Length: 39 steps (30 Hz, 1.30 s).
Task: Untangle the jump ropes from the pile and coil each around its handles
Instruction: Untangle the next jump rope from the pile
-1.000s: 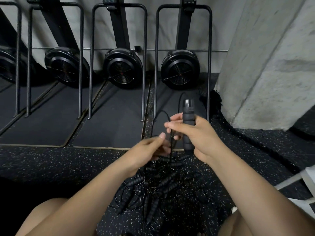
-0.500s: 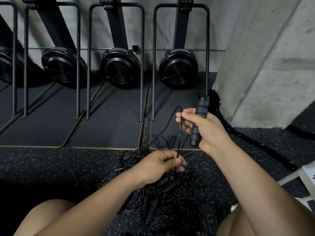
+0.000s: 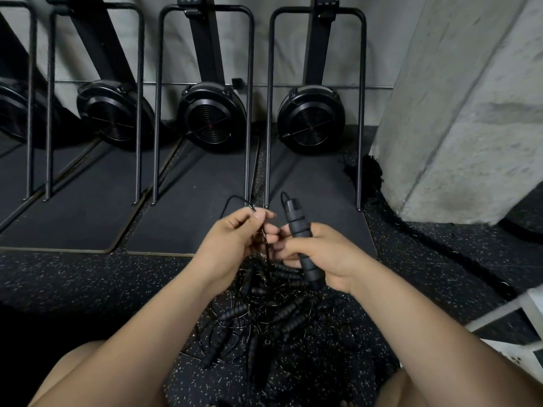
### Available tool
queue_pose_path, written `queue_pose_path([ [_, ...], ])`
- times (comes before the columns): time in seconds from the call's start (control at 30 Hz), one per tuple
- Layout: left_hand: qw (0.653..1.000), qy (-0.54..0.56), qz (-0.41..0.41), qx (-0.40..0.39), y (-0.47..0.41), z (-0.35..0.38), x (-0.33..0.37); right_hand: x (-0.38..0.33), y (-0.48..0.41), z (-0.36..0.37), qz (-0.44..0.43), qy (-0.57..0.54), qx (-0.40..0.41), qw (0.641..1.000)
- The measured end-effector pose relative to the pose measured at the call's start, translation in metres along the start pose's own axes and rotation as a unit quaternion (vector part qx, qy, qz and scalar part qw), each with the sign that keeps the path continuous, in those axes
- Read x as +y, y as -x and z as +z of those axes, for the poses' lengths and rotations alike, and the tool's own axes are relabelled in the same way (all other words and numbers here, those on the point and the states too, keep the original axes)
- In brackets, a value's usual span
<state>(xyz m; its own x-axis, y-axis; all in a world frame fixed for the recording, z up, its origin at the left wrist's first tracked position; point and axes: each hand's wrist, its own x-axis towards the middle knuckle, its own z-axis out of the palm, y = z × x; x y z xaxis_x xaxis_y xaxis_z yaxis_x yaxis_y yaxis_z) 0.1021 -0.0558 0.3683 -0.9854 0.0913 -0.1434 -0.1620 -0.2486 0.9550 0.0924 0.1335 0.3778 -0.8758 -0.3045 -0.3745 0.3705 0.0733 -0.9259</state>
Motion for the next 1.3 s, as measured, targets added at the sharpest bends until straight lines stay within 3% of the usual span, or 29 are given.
queue_pose_path([
  [0.17, 0.998, 0.050, -0.007, 0.034, -0.005, -0.011, 0.004, 0.008, 0.003, 0.012, -0.018, 0.073, -0.005, 0.997],
  [0.5, 0.998, 0.016, -0.013, 0.055, -0.012, -0.012, -0.004, 0.002, 0.010, 0.017, -0.036, 0.053, -0.013, 0.998],
  [0.63, 0.993, -0.115, -0.025, 0.017, -0.007, -0.006, -0.005, -0.013, 0.017, 0.004, -0.076, 0.021, 0.005, 0.997],
  [0.73, 0.964, -0.253, -0.020, -0.074, 0.003, 0.004, -0.014, -0.026, 0.020, -0.012, -0.097, -0.028, 0.009, 0.995],
  [0.93, 0.913, -0.352, -0.034, -0.203, 0.015, 0.022, -0.040, -0.036, 0.015, -0.034, -0.119, -0.159, 0.042, 0.979],
  [1.07, 0.905, -0.362, -0.011, -0.222, 0.017, 0.033, -0.054, -0.034, 0.010, -0.038, -0.107, -0.240, 0.067, 0.962],
  [1.3, 0.904, -0.382, 0.035, -0.188, 0.014, 0.034, -0.054, -0.033, 0.005, -0.042, -0.103, -0.256, 0.093, 0.957],
])
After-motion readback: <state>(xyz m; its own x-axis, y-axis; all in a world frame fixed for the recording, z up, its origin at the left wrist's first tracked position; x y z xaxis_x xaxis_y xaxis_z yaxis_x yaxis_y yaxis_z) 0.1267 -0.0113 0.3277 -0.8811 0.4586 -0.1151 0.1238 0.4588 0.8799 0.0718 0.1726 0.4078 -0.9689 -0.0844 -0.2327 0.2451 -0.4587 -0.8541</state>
